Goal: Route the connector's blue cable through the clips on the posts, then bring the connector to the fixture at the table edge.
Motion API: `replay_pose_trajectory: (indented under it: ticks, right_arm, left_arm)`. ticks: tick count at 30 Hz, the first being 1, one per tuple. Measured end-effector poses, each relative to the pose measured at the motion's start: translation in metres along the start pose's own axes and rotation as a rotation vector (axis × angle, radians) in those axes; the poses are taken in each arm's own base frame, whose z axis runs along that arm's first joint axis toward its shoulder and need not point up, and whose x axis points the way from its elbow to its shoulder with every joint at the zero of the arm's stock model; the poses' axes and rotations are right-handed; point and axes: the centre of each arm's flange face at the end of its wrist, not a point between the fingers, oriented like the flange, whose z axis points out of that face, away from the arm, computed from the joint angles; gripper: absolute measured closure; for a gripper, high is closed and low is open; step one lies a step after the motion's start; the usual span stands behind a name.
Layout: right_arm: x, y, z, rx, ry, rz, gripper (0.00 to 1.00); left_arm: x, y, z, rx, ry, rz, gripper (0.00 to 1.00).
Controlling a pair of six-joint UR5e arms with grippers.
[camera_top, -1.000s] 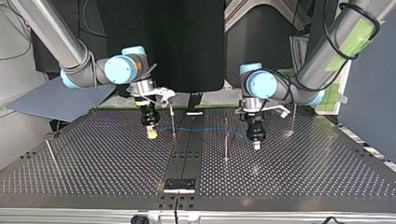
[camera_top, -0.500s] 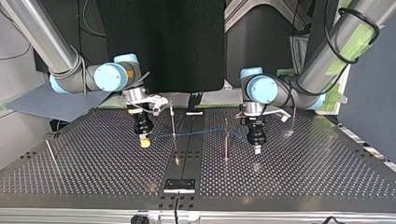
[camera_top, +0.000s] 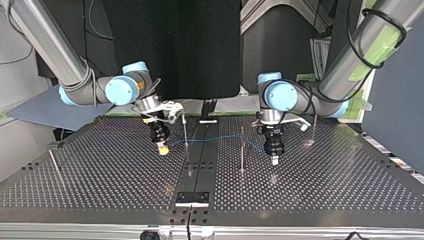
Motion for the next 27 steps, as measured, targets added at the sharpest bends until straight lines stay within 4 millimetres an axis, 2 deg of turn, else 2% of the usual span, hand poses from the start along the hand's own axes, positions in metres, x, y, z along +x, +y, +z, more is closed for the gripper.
replay_pose_trajectory:
  ticks: [2, 3, 4, 5, 6, 7, 8, 9, 11, 12, 14, 15, 16, 27]
  right_arm:
    - [0.0, 0.002, 0.0, -0.001, -0.001, 0.004, 1.0]
    - [0.0, 0.002, 0.0, -0.002, -0.001, 0.005, 1.0]
    - [0.0, 0.003, 0.0, -0.003, -0.001, 0.006, 1.0]
    - [0.0, 0.003, 0.001, -0.003, -0.001, 0.007, 1.0]
    - [0.0, 0.003, 0.0, -0.004, -0.001, 0.007, 1.0]
    - [0.0, 0.003, 0.0, -0.004, -0.002, 0.007, 1.0]
    - [0.0, 0.003, 0.0, -0.004, -0.002, 0.008, 1.0]
    - [0.0, 0.003, 0.0, -0.004, -0.003, 0.008, 1.0]
    - [0.0, 0.004, 0.0, -0.005, -0.004, 0.008, 1.0]
    - [0.0, 0.004, 0.0, -0.005, -0.004, 0.008, 1.0]
    - [0.0, 0.004, 0.0, -0.005, -0.005, 0.009, 1.0]
    - [0.0, 0.004, 0.0, -0.005, -0.006, 0.009, 1.0]
    - [-0.001, 0.004, 0.0, -0.005, -0.006, 0.009, 1.0]
    - [-0.001, 0.004, 0.0, -0.005, -0.011, 0.01, 1.0]
  left_arm:
    - [0.0, 0.0, 0.0, 0.0, 0.0, 0.0, 0.82]
    - [0.0, 0.0, 0.0, 0.001, 0.0, 0.0, 0.82]
    - [0.0, 0.0, 0.0, 0.002, 0.001, 0.0, 0.75]
    - [0.0, 0.0, 0.0, 0.004, 0.001, 0.0, 0.62]
    - [0.0, 0.0, 0.0, 0.005, 0.001, 0.0, 0.62]
    - [0.0, 0.0, 0.0, 0.006, 0.002, 0.001, 0.57]
    - [0.001, 0.0, 0.0, 0.007, 0.003, 0.001, 0.41]
    - [0.001, 0.0, -0.001, 0.007, 0.005, 0.002, 0.41]
    - [0.001, 0.0, -0.001, 0.004, 0.011, 0.004, 0.22]
    - [0.002, 0.001, -0.002, 0.001, 0.014, 0.005, 0.22]
    - [0.002, 0.001, -0.003, -0.005, 0.022, 0.007, 0.09]
    - [0.003, 0.001, -0.003, -0.007, 0.027, 0.007, 0.09]
    - [0.003, 0.002, -0.004, -0.008, 0.034, 0.008, 0.0]
    - [0.01, 0.003, -0.012, 0.003, 0.116, -0.002, 0.0]
